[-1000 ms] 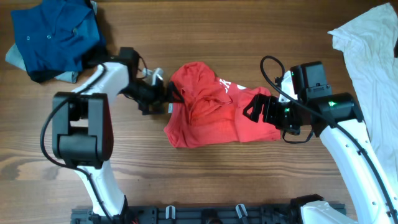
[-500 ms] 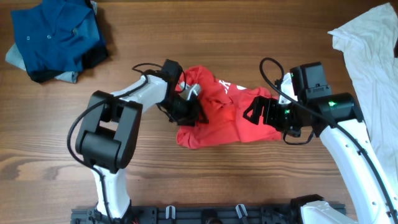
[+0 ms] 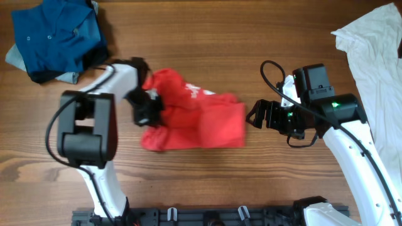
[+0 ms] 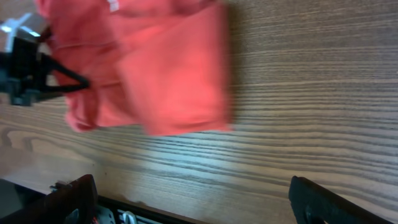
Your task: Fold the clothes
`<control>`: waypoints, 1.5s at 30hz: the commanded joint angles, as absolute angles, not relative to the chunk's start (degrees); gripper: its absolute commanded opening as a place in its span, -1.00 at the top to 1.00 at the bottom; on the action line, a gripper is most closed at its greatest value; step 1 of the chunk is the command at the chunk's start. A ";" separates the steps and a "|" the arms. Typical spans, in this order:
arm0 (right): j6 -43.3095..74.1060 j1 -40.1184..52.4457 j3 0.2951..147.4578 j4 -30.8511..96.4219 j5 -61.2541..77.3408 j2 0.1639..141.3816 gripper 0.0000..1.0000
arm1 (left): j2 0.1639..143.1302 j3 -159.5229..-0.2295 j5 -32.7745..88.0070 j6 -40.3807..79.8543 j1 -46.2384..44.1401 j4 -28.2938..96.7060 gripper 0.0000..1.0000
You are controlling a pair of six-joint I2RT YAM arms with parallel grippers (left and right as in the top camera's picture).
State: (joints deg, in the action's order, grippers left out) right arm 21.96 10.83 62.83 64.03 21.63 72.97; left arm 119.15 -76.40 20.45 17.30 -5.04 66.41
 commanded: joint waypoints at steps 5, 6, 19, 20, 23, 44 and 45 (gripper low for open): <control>21.12 10.85 62.72 63.20 17.78 72.93 -0.99 | 111.15 -88.79 4.36 18.48 -3.07 78.32 0.92; 21.15 10.85 62.24 62.63 17.78 72.93 -0.99 | 109.36 -88.84 4.43 18.48 -4.43 78.50 0.92; 22.70 10.85 55.68 59.40 18.06 72.97 -0.99 | 106.00 -88.03 7.20 21.34 -31.86 79.07 0.58; 22.70 10.85 55.68 59.37 18.44 72.97 -0.99 | 106.28 -87.74 7.20 21.52 -32.58 78.13 0.57; 22.70 10.85 55.68 59.07 20.21 72.97 -0.99 | 107.09 -86.21 8.16 21.50 -34.33 73.32 0.45; 22.68 10.85 55.68 57.56 20.18 72.97 -0.99 | 95.46 -80.90 21.32 18.63 -1.67 76.86 -0.65; 22.65 10.85 55.68 57.36 20.18 72.97 -0.99 | 95.72 -78.91 23.97 17.02 -0.45 75.64 -0.65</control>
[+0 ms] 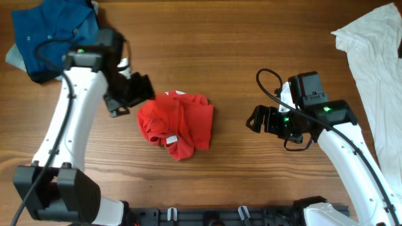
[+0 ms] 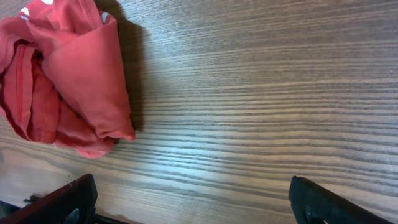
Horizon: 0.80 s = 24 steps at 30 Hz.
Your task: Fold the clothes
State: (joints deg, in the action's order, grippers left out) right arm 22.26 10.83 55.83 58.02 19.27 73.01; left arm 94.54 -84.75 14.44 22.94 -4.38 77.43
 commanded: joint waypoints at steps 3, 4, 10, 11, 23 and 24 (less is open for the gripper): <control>22.65 10.85 55.68 57.28 20.21 72.97 -0.99 | 96.09 -70.94 31.62 14.06 2.28 70.30 -0.68; 22.63 10.85 55.68 57.30 20.21 72.97 -0.99 | 96.14 -68.62 32.64 14.09 2.61 68.51 -0.69; 22.46 10.85 55.68 57.93 20.62 72.97 -0.99 | 97.91 -58.96 33.65 15.86 3.88 58.39 -0.73; 22.46 10.85 55.68 58.00 20.62 72.97 -0.99 | 98.52 -58.89 33.65 15.86 4.16 57.98 -0.73; 22.20 10.85 55.68 58.11 20.58 72.97 -0.99 | 102.87 -58.87 37.32 15.81 4.36 47.11 0.33; 22.22 10.85 55.68 58.08 20.60 72.97 -0.99 | 102.87 -58.87 37.36 15.84 4.34 46.26 0.52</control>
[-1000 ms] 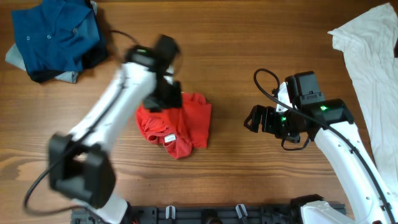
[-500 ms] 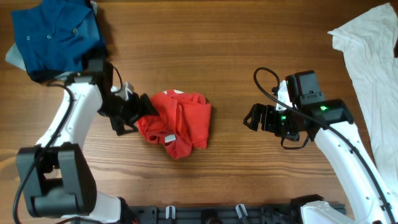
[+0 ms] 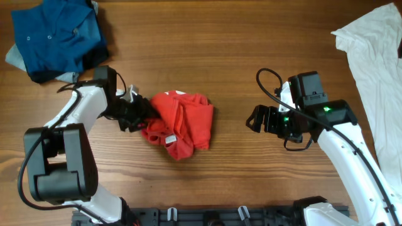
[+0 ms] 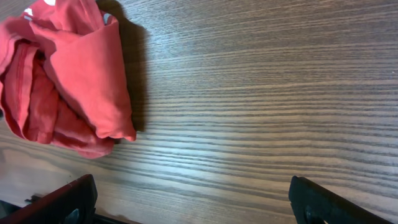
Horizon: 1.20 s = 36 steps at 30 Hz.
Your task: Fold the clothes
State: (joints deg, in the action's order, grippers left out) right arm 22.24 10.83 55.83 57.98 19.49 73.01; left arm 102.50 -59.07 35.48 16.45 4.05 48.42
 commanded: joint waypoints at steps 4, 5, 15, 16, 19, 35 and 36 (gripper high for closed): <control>21.96 10.85 55.68 58.13 20.60 72.97 -0.99 | 102.61 -60.10 40.91 15.86 4.34 46.02 0.92; 21.82 10.85 55.68 58.11 20.60 72.97 -1.00 | 102.08 -60.75 41.47 15.86 4.34 46.57 0.92; 21.65 10.85 55.68 57.69 20.60 72.97 -0.99 | 94.65 -63.51 40.03 17.76 -7.20 46.00 0.92; 21.63 10.85 55.68 57.69 20.60 72.97 -0.99 | 95.07 -63.51 39.27 18.96 -9.28 44.88 0.92; 21.61 10.85 55.68 58.13 20.60 72.97 -0.99 | 96.14 -63.51 38.09 22.41 -14.39 41.32 0.92; 21.63 10.85 55.68 58.76 20.60 72.97 -0.99 | 96.42 -63.53 30.33 35.42 -32.05 32.84 0.75; 21.58 10.85 55.68 58.85 20.58 72.97 -0.99 | 96.18 -63.64 30.28 35.14 -32.03 32.77 0.66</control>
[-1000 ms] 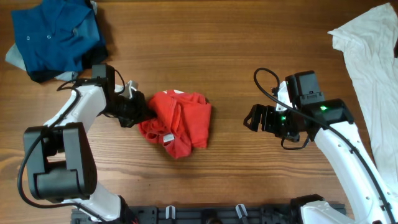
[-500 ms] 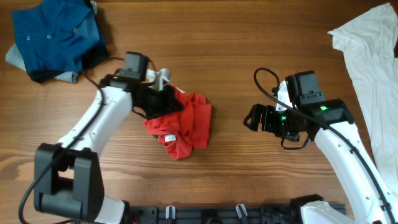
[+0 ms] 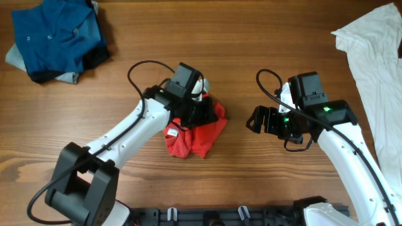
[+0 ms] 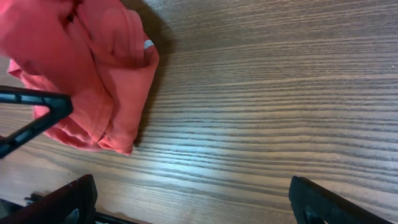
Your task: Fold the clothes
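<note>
A red garment (image 3: 196, 133) lies bunched in the middle of the table, and shows in the right wrist view as a red heap (image 4: 93, 68) at upper left. My left gripper (image 3: 200, 108) reaches across to the garment's upper right part and is shut on the cloth; one of its black fingers (image 4: 34, 115) shows beside the heap. My right gripper (image 3: 256, 119) hovers over bare wood to the right of the garment, apart from it. It (image 4: 193, 205) stands open with nothing between its fingers (image 4: 69, 200).
A pile of blue clothes (image 3: 55, 36) lies at the back left corner. A white garment (image 3: 374, 59) is spread along the right edge. Brown wooden table (image 3: 251, 44) lies between them, with a black rail (image 3: 207, 216) along the front edge.
My left gripper has gone from the garment's left edge to its upper right part. The red garment has shifted right and sits in a tighter heap. My right arm has not moved.
The red garment first lay roughly flat with my left gripper on its left part. Then it lay crumpled, with the left gripper off to its upper left. Later that gripper was at its left edge, and now holds it farther right.
</note>
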`<control>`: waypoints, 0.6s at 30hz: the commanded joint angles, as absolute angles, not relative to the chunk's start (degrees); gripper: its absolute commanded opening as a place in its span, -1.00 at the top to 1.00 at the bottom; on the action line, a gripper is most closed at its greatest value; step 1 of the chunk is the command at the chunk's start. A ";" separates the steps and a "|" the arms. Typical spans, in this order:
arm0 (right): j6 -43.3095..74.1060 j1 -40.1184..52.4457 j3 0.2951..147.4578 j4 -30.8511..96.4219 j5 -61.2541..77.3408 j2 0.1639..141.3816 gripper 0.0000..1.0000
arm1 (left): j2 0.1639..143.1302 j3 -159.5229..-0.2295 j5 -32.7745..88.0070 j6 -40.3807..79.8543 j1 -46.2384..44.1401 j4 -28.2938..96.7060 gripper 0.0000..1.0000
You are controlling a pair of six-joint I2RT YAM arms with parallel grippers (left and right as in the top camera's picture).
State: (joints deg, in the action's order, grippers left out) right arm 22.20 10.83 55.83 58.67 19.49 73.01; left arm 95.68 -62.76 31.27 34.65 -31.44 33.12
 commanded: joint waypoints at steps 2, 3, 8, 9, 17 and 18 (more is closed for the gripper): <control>21.56 10.85 55.68 59.07 20.58 72.97 -0.99 | 94.91 -64.53 27.59 34.76 -30.50 34.02 0.46; 21.37 10.85 55.68 59.22 20.58 72.97 -0.99 | 93.84 -65.34 25.82 34.76 -28.82 35.35 0.41; 20.91 10.85 55.61 60.10 20.53 72.97 -0.99 | 90.32 -68.18 24.95 32.69 -14.33 41.19 -0.35; 20.86 10.85 55.61 60.10 20.53 72.97 -0.99 | 90.37 -68.16 25.06 31.24 -10.13 42.76 -0.40; 21.17 10.85 55.57 57.91 20.40 72.97 -0.99 | 103.11 -68.14 32.99 19.35 6.83 51.68 -0.56; 21.17 10.85 55.57 57.89 20.40 72.97 -0.99 | 105.51 -68.16 33.67 18.41 6.83 51.46 -0.55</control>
